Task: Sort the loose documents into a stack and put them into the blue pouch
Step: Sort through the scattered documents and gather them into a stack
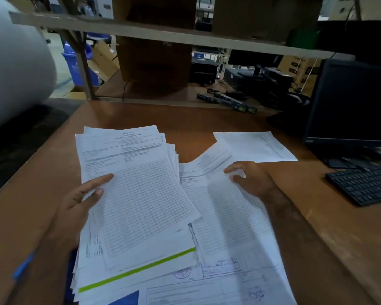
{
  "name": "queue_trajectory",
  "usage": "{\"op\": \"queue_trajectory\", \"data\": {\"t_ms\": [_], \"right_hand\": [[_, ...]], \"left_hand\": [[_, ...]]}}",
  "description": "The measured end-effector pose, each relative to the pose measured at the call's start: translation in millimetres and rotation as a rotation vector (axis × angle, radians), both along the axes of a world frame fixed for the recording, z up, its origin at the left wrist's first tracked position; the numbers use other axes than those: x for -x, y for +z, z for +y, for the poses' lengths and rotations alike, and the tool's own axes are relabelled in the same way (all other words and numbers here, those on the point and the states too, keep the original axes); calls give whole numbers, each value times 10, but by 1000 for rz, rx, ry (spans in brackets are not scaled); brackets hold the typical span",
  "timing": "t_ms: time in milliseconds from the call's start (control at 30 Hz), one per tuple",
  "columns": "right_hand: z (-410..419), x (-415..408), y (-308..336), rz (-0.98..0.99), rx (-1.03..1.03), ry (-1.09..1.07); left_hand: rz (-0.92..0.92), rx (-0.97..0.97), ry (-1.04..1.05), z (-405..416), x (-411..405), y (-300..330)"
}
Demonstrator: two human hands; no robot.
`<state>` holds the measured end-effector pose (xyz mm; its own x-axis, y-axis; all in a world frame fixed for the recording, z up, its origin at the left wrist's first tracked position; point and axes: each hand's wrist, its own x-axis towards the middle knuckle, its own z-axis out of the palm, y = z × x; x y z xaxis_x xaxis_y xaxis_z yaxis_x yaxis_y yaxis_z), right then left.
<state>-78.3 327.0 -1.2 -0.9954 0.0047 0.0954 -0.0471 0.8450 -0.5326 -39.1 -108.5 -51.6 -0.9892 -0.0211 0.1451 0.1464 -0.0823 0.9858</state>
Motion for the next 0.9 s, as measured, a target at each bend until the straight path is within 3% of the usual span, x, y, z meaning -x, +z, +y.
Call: {"op": "queue_trajectory", "data": {"t_ms": [100,233,367,500,533,567,600,667,700,733,800,900], "right_hand": [[40,-98,191,193,161,16],[30,-308,469,218,834,-20],[-16,-326,533,131,749,-21],[-215,-419,497,138,1393,186],[-310,-410,467,115,1456,229],[-441,-396,434,66,1441,249],[-543,-340,360,50,1247,241],[-721,-217,133,148,491,218],[-809,-170,25,171,215,173],[-885,-132,-53,194,103,145],[-978,-111,-98,224,126,124],[-1074,-114,-71,192,232,255]], "left_hand": [[-42,-12,1,29,-27,30],[6,80,1,-2,9,-8],[-13,117,-7,-54,18,-1],[-41,150,-8,-40,16,50],[-53,125,1,-27,11,63],[-59,103,12,-9,3,93],[-60,94,18,8,-9,124],[-61,83,15,16,-25,162],[-56,74,8,10,-28,164],[-56,63,-2,6,-36,160],[-66,47,-15,16,-48,159],[-64,65,-1,36,-48,175]]}}
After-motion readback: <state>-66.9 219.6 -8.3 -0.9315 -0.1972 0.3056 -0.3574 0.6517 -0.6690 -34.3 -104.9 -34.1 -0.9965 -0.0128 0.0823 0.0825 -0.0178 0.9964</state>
